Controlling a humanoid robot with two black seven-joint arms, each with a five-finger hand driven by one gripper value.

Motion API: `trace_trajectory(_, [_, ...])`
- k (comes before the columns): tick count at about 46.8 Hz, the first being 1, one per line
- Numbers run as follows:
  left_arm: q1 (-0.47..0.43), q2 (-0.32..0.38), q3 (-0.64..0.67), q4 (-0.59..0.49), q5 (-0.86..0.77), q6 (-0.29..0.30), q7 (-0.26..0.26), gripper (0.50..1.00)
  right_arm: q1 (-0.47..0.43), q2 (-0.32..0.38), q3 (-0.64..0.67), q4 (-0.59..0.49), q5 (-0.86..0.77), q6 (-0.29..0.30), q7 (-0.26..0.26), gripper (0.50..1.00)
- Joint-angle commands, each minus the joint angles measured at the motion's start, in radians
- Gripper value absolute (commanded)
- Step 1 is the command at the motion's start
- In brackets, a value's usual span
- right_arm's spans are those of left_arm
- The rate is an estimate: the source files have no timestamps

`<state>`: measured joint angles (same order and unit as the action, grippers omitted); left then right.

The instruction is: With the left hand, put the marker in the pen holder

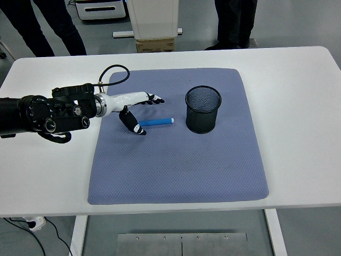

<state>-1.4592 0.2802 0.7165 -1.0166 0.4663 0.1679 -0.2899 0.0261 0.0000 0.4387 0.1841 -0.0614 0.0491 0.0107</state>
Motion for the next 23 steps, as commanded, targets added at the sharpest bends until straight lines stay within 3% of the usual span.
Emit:
trace_trajectory(1, [0.000, -0.003, 0.000, 0.000, 0.000, 0.015, -0.002, 0.897, 0.000, 0.000, 0.000, 0.000, 0.000, 0.000, 0.000, 1.000])
trace_trajectory(17, [0.022, -0.004, 0.000, 0.000, 0.046, 0.042, -0.002, 0.871, 0.000, 0.000, 0.000, 0.000, 0.000, 0.000, 0.000, 1.000])
trace_trajectory(23, [0.022, -0.006, 0.000, 0.003, 0.046, 0.042, -0.002, 0.810, 0.000, 0.000, 0.000, 0.000, 0.000, 0.000, 0.000, 1.000])
